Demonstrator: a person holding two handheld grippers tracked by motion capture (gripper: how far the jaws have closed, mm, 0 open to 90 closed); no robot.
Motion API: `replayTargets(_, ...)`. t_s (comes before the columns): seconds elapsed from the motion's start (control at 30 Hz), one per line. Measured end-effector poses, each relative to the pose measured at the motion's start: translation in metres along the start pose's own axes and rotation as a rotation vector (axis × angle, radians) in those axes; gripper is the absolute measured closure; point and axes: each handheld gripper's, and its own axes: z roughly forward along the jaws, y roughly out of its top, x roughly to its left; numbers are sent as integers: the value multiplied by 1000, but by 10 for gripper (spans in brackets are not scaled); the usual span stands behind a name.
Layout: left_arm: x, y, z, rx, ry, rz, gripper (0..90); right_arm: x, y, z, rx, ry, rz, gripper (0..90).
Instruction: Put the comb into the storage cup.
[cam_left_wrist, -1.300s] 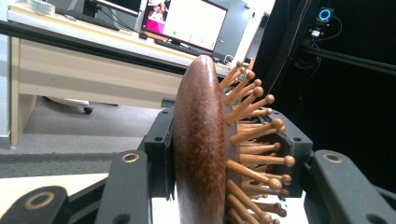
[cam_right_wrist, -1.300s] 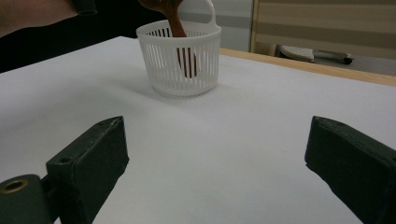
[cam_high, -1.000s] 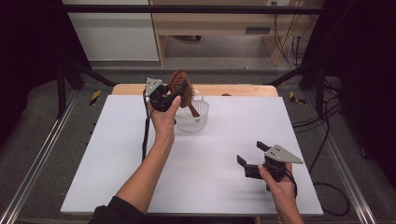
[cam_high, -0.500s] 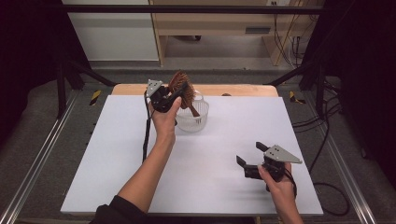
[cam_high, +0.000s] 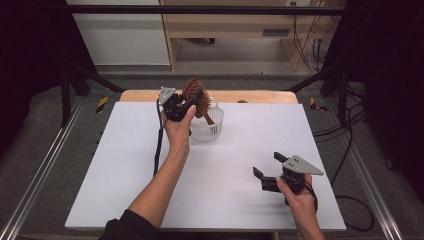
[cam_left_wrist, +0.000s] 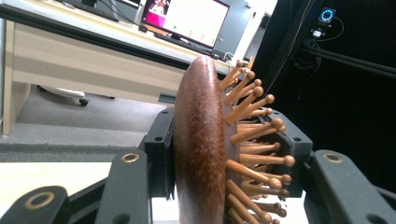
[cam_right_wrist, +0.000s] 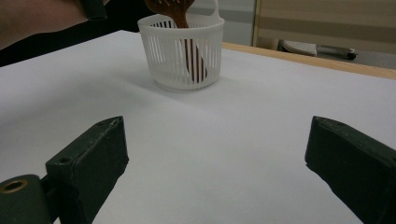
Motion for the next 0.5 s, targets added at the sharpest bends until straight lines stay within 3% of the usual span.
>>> replayTargets(0.5,2,-3,-1,-4,-6,-8,508,1,0,1,1,3,-1,61)
